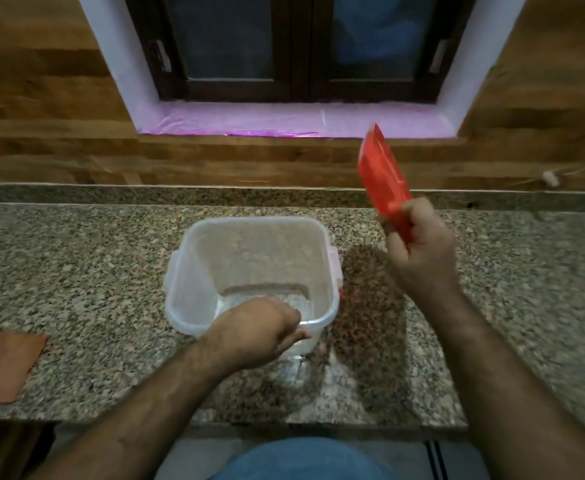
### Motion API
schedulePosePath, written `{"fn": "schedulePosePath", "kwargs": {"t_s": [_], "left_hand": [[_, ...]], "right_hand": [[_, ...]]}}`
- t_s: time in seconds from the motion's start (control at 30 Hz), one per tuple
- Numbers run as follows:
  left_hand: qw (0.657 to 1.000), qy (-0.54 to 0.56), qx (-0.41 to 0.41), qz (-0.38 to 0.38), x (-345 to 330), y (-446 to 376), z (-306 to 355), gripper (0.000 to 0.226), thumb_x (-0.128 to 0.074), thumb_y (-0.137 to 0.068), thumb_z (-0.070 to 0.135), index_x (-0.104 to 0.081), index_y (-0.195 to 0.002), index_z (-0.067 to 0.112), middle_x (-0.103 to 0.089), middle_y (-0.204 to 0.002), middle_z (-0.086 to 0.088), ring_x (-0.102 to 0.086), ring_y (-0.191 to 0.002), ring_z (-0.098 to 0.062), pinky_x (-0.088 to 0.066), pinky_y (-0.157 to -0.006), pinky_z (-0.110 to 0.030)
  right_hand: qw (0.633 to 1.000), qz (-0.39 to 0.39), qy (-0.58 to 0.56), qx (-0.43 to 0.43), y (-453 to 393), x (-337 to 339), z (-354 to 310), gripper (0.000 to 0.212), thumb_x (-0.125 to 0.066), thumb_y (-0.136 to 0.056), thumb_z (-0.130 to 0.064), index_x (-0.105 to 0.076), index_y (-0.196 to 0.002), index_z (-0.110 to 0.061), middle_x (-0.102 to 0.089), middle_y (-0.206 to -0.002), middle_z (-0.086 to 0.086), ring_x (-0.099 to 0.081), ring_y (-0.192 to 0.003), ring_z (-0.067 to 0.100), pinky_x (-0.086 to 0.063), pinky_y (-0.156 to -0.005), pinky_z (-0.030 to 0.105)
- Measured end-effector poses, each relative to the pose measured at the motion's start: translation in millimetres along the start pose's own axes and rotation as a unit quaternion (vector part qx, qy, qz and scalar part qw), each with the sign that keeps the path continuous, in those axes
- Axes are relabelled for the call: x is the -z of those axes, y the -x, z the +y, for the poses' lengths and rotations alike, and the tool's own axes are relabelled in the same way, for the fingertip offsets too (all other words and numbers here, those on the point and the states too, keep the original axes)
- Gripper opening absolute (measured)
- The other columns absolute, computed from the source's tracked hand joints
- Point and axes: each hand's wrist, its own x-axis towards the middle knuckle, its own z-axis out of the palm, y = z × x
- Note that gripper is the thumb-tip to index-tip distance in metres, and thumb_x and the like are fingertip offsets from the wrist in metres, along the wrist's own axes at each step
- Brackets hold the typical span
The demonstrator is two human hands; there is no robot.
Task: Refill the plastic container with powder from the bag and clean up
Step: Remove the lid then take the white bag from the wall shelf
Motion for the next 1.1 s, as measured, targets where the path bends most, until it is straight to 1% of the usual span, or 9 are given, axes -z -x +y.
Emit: {"fn": "schedulePosePath", "kwargs": {"t_s": [0.1,0.27,0.33,0.43,0.57,0.73,0.9,0.97,1.1], "left_hand": [[0.999,0.041,-0.006,0.010,-3,1,-1,0.044,-0.046,-0.108,0.057,-0.045,-0.076,0.025,-0.049,-0.072,0.007,-0.051,-0.071,-0.019,-0.040,-0.065,-0.036],[0.998,0.055,0.023,0.000,-6,2,-3,0.049,-0.042,-0.106,0.063,-0.041,-0.071,0.028,-0.046,-0.068,0.012,-0.050,-0.066,-0.012,-0.048,-0.065,-0.037],[0.999,0.049,0.023,0.003,-6,2,-1,0.049,-0.043,-0.107,0.062,-0.039,-0.070,0.029,-0.045,-0.068,0.013,-0.051,-0.066,-0.012,-0.049,-0.066,-0.038],[0.999,0.031,0.024,0.004,-3,5,4,0.046,-0.046,-0.108,0.059,-0.045,-0.074,0.027,-0.048,-0.071,0.011,-0.051,-0.069,-0.014,-0.049,-0.068,-0.037],[0.999,0.027,0.028,0.010,-7,8,8,0.045,-0.047,-0.107,0.058,-0.047,-0.075,0.026,-0.051,-0.071,0.010,-0.049,-0.069,-0.013,-0.045,-0.065,-0.036],[0.999,0.028,0.033,0.015,-8,10,12,0.047,-0.044,-0.106,0.060,-0.049,-0.076,0.025,-0.053,-0.072,0.008,-0.052,-0.070,-0.015,-0.046,-0.065,-0.036],[0.997,0.013,0.076,0.027,-1,11,14,0.060,-0.032,-0.100,0.074,-0.063,-0.082,0.025,-0.059,-0.075,0.009,-0.055,-0.074,-0.014,-0.047,-0.068,-0.035],[0.994,0.012,0.092,0.059,8,13,13,0.062,-0.033,-0.099,0.074,-0.072,-0.091,0.026,-0.065,-0.079,0.010,-0.059,-0.078,-0.015,-0.048,-0.073,-0.035],[0.982,0.015,0.121,0.143,33,32,0,0.049,-0.042,-0.102,0.062,-0.078,-0.098,0.029,-0.074,-0.086,0.013,-0.064,-0.083,-0.016,-0.050,-0.083,-0.039]], "right_hand": [[0.987,-0.110,0.113,-0.009,28,-23,51,0.012,-0.069,-0.094,-0.006,-0.063,-0.090,-0.016,-0.057,-0.083,-0.007,-0.060,-0.078,0.023,-0.036,-0.064,0.032],[0.938,-0.286,0.193,-0.040,87,-49,104,0.023,-0.058,-0.099,-0.007,-0.058,-0.090,-0.028,-0.058,-0.087,-0.013,-0.061,-0.087,0.017,-0.038,-0.064,0.018],[0.910,-0.350,0.222,0.000,106,-53,116,0.013,-0.059,-0.095,-0.011,-0.062,-0.099,-0.023,-0.064,-0.092,-0.003,-0.064,-0.091,0.026,-0.039,-0.061,0.027],[0.875,-0.417,0.245,0.022,125,-60,130,0.014,-0.060,-0.096,-0.020,-0.059,-0.109,-0.022,-0.069,-0.106,0.007,-0.066,-0.102,0.032,-0.052,-0.077,0.043],[0.855,-0.465,0.230,-0.005,142,-67,141,0.020,-0.059,-0.100,-0.039,-0.054,-0.113,-0.025,-0.067,-0.113,0.004,-0.062,-0.109,0.030,-0.052,-0.086,0.045],[0.888,-0.417,0.178,-0.073,150,-66,150,0.034,-0.065,-0.094,-0.058,-0.059,-0.110,-0.028,-0.067,-0.104,-0.005,-0.063,-0.097,0.020,-0.055,-0.082,0.041],[0.963,-0.216,0.036,-0.159,102,-74,125,0.023,-0.054,-0.106,-0.044,-0.060,-0.092,-0.026,-0.066,-0.079,-0.006,-0.063,-0.070,0.016,-0.050,-0.063,0.036],[0.977,-0.162,-0.018,-0.135,61,-78,100,0.020,-0.055,-0.109,-0.033,-0.058,-0.090,-0.026,-0.062,-0.076,-0.006,-0.057,-0.067,0.013,-0.040,-0.060,0.031],[0.988,-0.142,-0.056,-0.035,-22,-102,33,0.016,-0.058,-0.106,-0.031,-0.067,-0.099,-0.020,-0.068,-0.082,-0.004,-0.064,-0.075,0.022,-0.049,-0.066,0.037]]}}
